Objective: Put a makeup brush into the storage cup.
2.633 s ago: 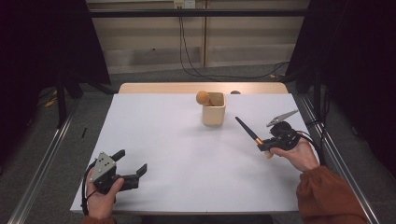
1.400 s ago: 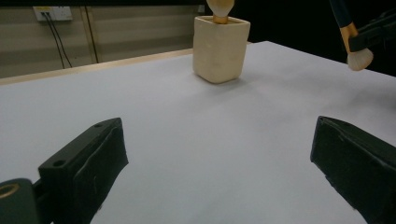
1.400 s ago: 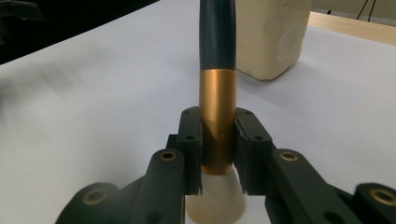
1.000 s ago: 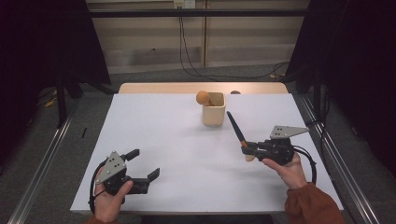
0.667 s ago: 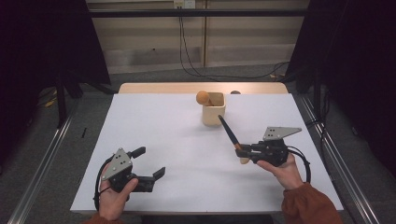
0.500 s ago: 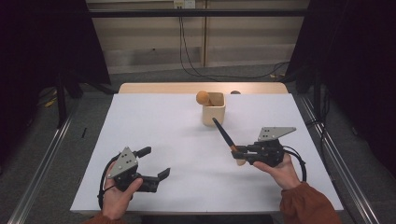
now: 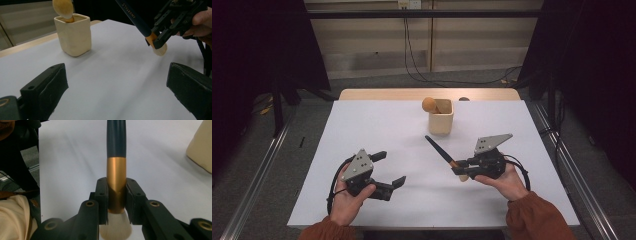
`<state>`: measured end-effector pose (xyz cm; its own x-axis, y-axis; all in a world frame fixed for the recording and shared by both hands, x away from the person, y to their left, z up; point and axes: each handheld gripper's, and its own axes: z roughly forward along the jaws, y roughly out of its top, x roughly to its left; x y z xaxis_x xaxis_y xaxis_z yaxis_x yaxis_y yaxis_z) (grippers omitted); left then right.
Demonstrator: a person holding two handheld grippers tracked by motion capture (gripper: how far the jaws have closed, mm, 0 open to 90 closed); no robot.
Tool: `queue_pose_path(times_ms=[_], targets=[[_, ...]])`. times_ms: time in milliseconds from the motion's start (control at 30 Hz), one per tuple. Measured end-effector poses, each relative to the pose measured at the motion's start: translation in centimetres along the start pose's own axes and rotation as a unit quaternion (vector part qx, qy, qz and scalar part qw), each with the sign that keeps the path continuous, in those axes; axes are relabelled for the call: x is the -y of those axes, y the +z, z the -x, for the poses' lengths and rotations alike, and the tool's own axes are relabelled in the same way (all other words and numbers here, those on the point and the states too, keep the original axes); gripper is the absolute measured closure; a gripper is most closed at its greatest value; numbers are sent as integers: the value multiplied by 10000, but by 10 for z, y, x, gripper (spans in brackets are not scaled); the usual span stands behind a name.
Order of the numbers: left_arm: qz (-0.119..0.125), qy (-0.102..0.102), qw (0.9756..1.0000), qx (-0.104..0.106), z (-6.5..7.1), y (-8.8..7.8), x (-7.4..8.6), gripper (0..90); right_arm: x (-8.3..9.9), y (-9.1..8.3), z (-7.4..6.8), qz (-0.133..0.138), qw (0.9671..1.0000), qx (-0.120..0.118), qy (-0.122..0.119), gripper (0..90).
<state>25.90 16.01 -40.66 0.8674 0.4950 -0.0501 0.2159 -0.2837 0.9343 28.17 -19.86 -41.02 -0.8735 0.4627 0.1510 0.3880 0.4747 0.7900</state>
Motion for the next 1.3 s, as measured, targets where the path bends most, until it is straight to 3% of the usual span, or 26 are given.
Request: queue_pose_path(times_ms=[233,433,533,700,833,967,1100,1200,1300], targets=[[-209,170,9995,168,5,13,-8,30,-12,4,-4,-313,9992,-122,-220,742],[-442,248,9987,104,0,18,-16,30,-19,11,-5,-725,9960,-197,-477,742],[-655,204,9972,295,-3,20,-21,36,-22,13,-5,-839,9947,-226,-544,742],[-722,231,9964,380,-4,23,-24,36,-28,16,-9,-1110,9908,-317,-709,742],[-847,300,9949,456,-4,25,-25,36,-35,20,-11,-1435,9852,-413,-842,742],[-974,374,9934,485,-4,27,-28,42,-39,27,-13,-1858,9766,-493,-968,742],[-1085,407,9916,579,-6,30,-30,42,-42,31,-12,-2048,9716,-520,-1061,742],[-1228,446,9884,770,-8,34,-30,44,-44,34,-12,-2188,9677,-581,-1112,742],[-1402,476,9850,880,-7,37,-30,45,-46,38,-14,-2404,9612,-593,-1213,742]])
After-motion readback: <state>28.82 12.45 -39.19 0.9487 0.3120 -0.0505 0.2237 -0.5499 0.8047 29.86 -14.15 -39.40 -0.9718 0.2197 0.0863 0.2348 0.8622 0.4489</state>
